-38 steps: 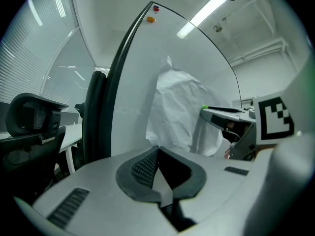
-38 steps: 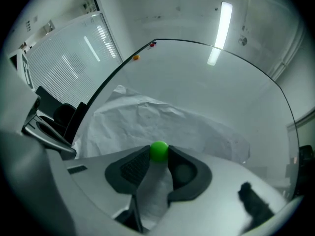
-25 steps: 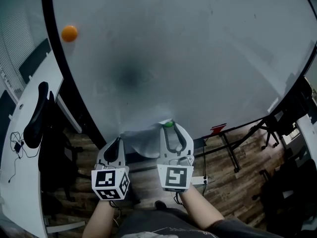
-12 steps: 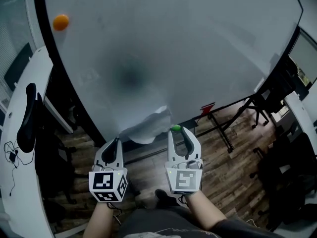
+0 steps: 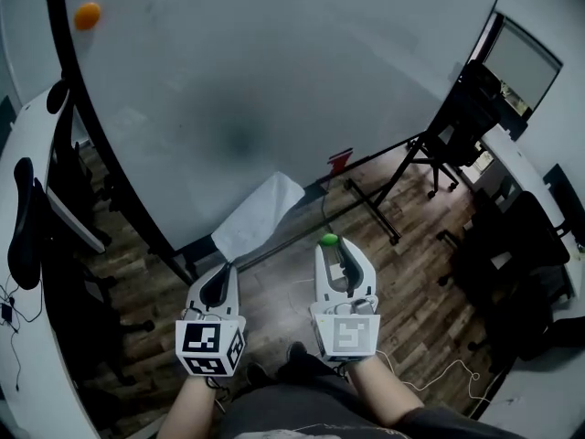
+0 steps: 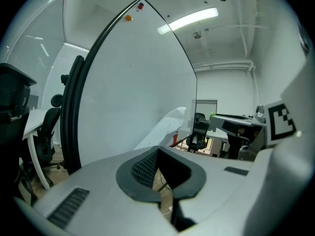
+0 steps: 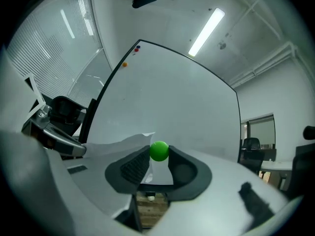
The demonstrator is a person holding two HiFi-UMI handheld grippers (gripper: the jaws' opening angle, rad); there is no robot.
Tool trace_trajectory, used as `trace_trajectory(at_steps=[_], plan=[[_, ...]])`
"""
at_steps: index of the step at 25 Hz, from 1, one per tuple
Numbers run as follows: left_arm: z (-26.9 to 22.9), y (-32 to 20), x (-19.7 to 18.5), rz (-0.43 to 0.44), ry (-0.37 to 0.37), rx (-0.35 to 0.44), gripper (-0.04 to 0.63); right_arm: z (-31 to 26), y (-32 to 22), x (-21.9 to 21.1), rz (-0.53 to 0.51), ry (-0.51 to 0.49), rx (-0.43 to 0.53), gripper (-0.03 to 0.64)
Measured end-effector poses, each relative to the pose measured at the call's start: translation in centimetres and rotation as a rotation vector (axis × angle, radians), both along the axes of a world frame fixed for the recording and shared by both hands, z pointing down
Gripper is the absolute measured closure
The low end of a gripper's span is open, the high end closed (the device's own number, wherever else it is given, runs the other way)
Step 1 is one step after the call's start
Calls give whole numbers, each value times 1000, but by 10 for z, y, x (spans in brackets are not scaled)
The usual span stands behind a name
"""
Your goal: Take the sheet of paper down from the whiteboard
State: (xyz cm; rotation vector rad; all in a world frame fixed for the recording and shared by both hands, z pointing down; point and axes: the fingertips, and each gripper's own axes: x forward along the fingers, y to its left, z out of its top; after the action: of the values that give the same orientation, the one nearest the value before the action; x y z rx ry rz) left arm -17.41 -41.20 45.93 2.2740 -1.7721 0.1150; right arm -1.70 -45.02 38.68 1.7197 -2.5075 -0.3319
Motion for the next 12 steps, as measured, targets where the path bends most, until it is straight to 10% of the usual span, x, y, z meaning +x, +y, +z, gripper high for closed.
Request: trace_trajectory(at_steps=[12], plan=[[-19,50,73,56,-16,29,581,5,57,57,-1,-41,-41,497]])
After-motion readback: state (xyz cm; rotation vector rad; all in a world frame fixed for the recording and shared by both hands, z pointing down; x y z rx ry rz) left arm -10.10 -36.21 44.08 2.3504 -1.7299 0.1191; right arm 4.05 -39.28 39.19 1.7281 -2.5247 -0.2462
